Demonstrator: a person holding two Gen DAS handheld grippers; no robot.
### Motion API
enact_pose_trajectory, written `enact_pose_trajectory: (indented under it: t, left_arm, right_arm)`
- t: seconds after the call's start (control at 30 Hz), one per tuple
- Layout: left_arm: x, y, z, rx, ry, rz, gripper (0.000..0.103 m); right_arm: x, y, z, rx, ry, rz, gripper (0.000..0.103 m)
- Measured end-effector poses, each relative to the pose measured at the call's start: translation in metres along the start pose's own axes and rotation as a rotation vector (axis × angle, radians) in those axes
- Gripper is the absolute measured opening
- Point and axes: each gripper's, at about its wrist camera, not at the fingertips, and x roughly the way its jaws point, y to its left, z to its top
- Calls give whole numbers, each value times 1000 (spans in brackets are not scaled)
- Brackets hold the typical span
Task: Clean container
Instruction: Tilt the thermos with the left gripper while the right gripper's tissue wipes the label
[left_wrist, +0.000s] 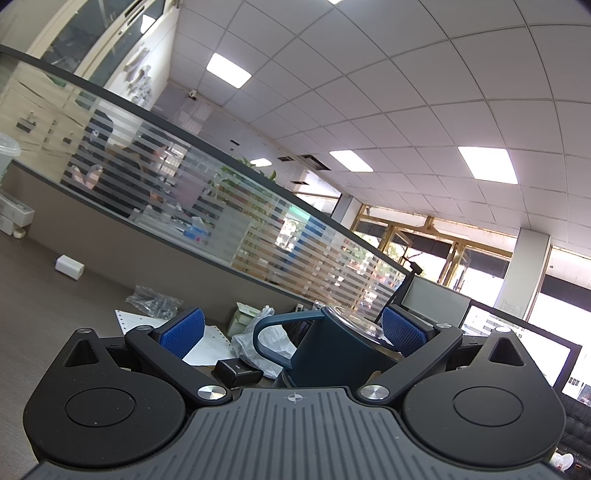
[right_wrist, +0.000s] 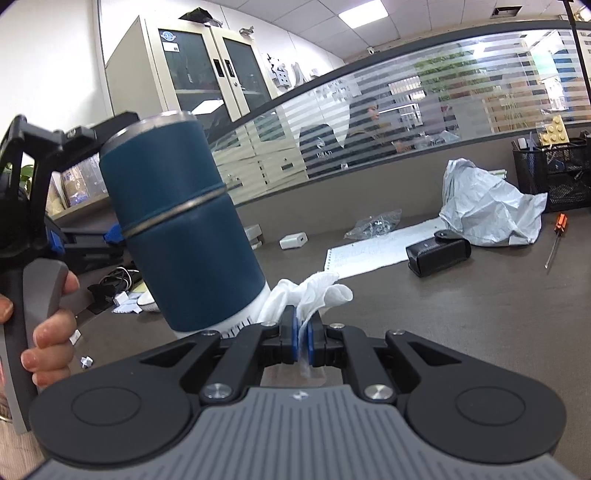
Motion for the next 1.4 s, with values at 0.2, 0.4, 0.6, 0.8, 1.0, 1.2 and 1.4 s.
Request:
enact_pose_trajectory:
  t: [0.2,0.4,0.6,0.8,1.0,1.2,1.4]
  left_arm:
    - [0,0,0,-1,0,-3,103]
    - [0,0,-1,-4,0,-6,103]
    - [-1,1,-2,-4,-1,-6,103]
    - [-2,0,-3,-6,0,-8,103]
    - [-2,-1,-3,-8,0,-8,103]
    - [-2,0,-3,-10,0,-9,103]
    - [-2,0,-3,-14,0,-12,103]
  right_arm:
    - [11,-3,3,-40,16,23,10]
    - [20,-15,-2,4,61,50,10]
    - [24,-20,-4,34,93,59,10]
    - [26,-20,-8,28,114,48,10]
    - [29,-21,-11,24,135,41,10]
    - [31,-22,-15,20,156,33,10]
    - [33,-23,-19,15,181,22,10]
